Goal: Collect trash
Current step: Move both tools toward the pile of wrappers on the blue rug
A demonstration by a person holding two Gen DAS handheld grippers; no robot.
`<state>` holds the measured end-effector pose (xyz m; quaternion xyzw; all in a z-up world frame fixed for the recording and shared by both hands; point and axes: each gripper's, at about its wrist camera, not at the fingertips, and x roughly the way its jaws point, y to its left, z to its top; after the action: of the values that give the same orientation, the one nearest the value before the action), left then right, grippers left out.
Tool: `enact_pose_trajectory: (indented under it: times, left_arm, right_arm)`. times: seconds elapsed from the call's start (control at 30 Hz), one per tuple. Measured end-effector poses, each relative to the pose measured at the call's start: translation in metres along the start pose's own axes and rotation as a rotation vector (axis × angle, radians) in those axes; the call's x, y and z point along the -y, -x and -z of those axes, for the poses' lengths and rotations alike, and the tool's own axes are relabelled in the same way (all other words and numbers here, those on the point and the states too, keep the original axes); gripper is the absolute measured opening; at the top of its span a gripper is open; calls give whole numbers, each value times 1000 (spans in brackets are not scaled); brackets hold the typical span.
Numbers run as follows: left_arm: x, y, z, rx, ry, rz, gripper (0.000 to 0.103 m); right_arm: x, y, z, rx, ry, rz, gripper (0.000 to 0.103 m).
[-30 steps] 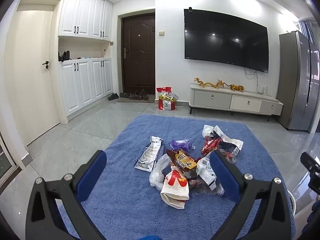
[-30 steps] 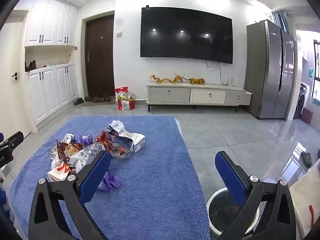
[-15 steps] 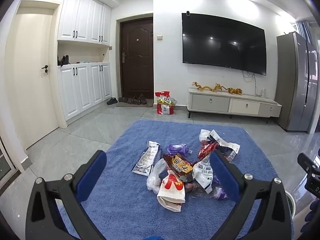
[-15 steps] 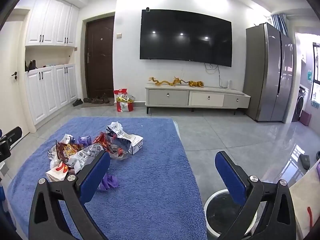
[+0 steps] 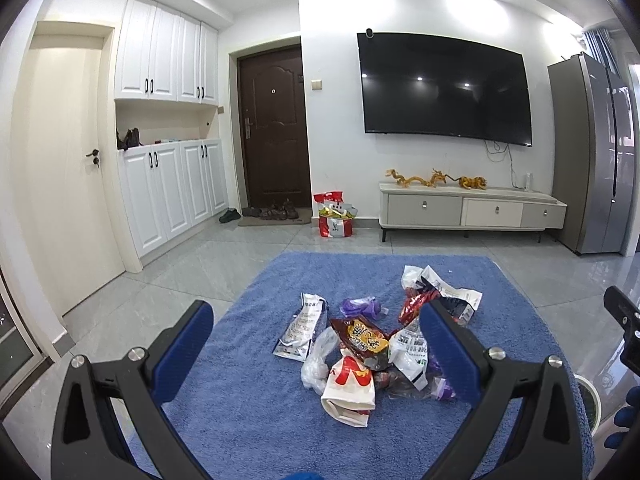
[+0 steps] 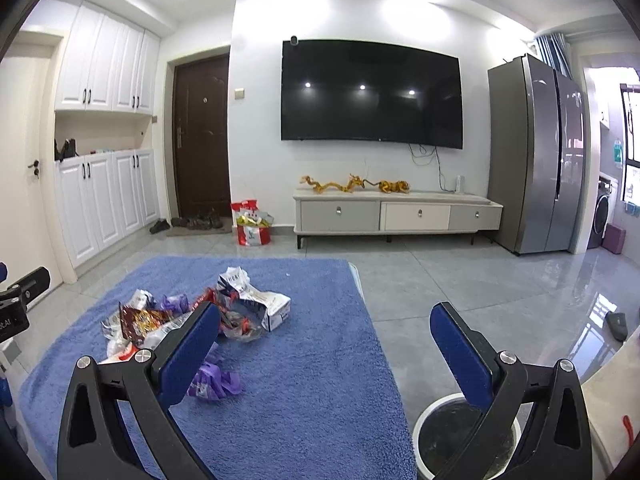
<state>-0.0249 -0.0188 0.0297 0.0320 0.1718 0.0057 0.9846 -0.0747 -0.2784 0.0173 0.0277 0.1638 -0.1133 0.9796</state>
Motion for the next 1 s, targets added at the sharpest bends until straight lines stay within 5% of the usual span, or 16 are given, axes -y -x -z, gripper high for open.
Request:
enact_pose_trajectory:
  times: [0.4,1.0]
  left_arm:
    - [3,24,-6,118,24,21,103]
    - [-16,16,-22,74,30,6,103]
  right_arm:
    - [5,5,-4,12,-1,-10,103]
    - [9,-10,-7,18,-32,-56,103]
